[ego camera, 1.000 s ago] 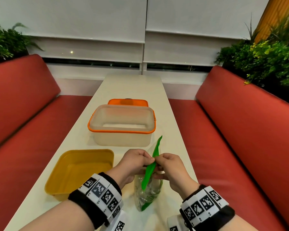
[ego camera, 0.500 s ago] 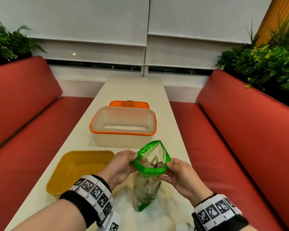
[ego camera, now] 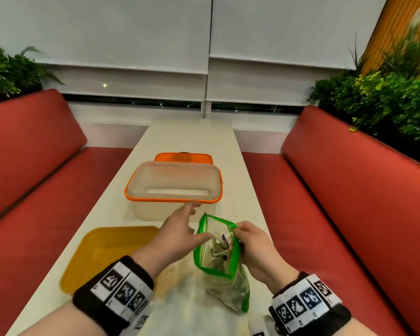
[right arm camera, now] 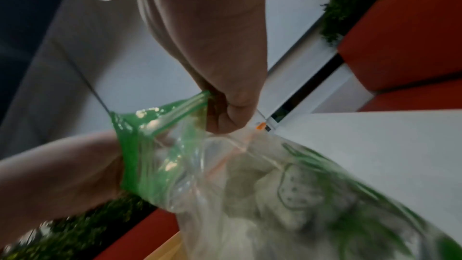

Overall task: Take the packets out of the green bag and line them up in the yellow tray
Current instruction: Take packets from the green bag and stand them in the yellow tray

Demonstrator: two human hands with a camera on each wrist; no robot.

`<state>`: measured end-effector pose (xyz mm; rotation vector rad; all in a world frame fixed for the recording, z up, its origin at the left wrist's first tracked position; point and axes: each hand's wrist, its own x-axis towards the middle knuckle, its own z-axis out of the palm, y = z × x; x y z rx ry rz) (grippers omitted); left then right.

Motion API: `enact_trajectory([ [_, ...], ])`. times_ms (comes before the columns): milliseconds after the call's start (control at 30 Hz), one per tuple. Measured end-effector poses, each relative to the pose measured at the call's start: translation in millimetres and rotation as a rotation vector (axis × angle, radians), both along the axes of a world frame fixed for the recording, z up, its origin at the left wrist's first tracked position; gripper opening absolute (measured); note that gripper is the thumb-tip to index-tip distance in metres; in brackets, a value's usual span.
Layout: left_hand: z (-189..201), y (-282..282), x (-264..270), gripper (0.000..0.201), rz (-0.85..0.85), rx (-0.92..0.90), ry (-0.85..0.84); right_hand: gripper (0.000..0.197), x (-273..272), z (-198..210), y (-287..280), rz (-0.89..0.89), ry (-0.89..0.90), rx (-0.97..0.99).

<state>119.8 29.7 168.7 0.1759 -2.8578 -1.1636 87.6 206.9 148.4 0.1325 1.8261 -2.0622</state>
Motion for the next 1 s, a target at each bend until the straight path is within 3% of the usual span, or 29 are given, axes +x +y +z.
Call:
enact_trajectory([
  [33,0.0,6.0,-5.3,0.059,-0.022,-0.048,0.058,0.021,0.5,1.6,-3.8,0.038,0.049,0.089],
  [133,-3.7,16.4,-17.2,0.025,-0.015,-0.185,0.091,0.021,-2.0,0.9,-10.6,0.114,0.212,0.327],
  [233,-9.2,10.3,-20.7,0.018,0.048,-0.079,0.017,0.008,-4.3,4.6,-6.0,0.201,0.451,0.593],
  [267,-11.0,5.5,-21.4,0.019,0.077,0.029,-0.024,0.005,-3.1,6.0,-2.7,0.279,0.545,0.723],
  [333,-15.2,-4.5,-20.5,0.017,0.163,0.391,-0.14,0.016,3.8,5.1,5.1,0.439,0.709,1.049],
  [433,-21.3,-9.9,-15.4,0.012,0.23,0.892,-0.27,0.012,12.5,3.3,14.1,0.473,0.752,1.316],
  [600,-30.2,4.8,-11.2,0.013,0.242,1.363,-0.367,0.021,14.1,-9.7,19.1,0.535,0.71,1.423],
  [800,-39.2,18.1,-16.0,0.021,0.505,1.661,-0.244,0.026,11.2,-40.3,8.6,0.551,0.73,1.458],
  [900,-42.0,19.7,-17.3,0.02,0.618,1.685,-0.21,0.034,13.1,-47.5,7.8,0.558,0.767,1.488],
  [1000,-46.4,15.8,-15.1,0.026,0.617,1.673,-0.282,0.036,12.3,-51.2,7.0,0.561,0.757,1.468],
])
